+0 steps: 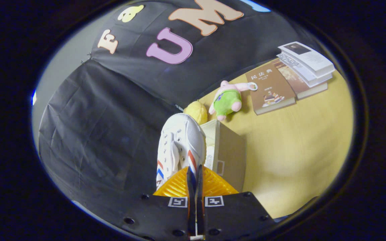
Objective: Open the storage box then place both shoes into the box .Put the left shoe in first, then the right shoe, with the right side of both shoes facing outward in a uniform manner.
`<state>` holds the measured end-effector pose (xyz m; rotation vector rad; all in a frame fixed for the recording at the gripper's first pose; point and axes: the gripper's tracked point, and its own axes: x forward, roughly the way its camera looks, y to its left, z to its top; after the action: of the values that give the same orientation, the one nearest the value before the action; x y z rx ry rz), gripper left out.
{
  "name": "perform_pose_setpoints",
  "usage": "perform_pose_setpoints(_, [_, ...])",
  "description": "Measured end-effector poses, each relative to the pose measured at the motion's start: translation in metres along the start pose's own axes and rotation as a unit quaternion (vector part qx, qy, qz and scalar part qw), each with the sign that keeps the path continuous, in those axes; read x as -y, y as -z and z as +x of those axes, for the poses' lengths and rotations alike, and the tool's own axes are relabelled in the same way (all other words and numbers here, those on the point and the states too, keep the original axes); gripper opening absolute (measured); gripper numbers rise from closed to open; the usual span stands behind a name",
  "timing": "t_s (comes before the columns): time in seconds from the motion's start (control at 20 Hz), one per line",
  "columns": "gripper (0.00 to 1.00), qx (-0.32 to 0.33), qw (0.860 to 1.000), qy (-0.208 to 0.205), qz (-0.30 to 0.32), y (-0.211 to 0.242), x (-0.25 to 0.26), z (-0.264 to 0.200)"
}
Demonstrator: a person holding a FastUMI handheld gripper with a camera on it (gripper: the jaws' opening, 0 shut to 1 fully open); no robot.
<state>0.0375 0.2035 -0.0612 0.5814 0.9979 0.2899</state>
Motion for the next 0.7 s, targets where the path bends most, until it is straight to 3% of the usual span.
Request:
perform_pose_setpoints(0.35, [0.05, -0.027, 0.993, 0.088, -0.069, 0.035, -0.005, 0.074])
perform_pose_setpoints(0.55, [0.05, -0.04, 0.975, 0.163, -0.147, 0.059, 0.017, 0.086])
perform_pose_setpoints(0.7, [0.09, -0.035, 0.965, 0.174, -0.191, 0.065, 0.02, 0.088])
